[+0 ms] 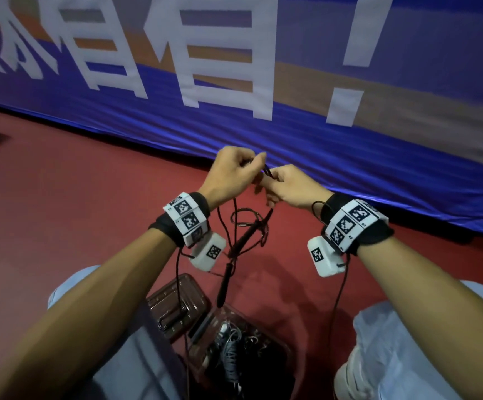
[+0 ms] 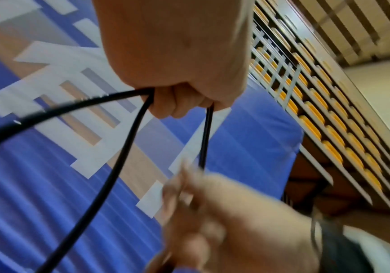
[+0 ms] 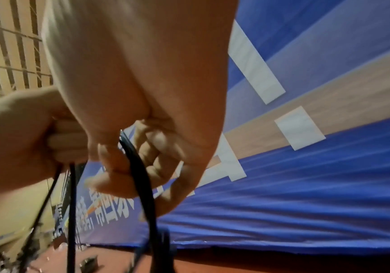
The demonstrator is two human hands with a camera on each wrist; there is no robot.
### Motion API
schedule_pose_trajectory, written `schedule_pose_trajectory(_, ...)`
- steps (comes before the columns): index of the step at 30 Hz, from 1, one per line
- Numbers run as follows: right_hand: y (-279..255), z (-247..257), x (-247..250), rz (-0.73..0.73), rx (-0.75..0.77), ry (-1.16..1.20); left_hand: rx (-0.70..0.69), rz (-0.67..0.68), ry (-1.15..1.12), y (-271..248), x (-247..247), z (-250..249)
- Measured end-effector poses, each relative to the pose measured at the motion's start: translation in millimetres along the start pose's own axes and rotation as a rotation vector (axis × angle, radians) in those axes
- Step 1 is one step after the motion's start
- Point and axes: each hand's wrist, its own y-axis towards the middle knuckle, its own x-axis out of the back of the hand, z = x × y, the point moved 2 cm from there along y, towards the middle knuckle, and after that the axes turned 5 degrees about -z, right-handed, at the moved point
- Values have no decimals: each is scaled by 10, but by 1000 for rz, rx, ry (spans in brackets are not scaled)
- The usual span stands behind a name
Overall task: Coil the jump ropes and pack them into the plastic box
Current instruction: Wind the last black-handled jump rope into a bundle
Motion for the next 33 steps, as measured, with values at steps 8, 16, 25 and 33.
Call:
schedule_pose_trajectory(8, -7, -495, 137, 34, -304, -745, 338, -654, -370, 235, 650, 227)
schedule_pose_trajectory(16, 6, -250, 357, -318, 16, -729, 294, -20, 629, 92, 629, 698)
schedule_pose_trajectory(25, -35, 64, 176, -442, 279, -666, -13, 247, 89, -184, -177, 50)
schedule_pose_trajectory(33, -43, -370, 615, -364, -186, -947, 273, -122, -319, 50, 447, 57)
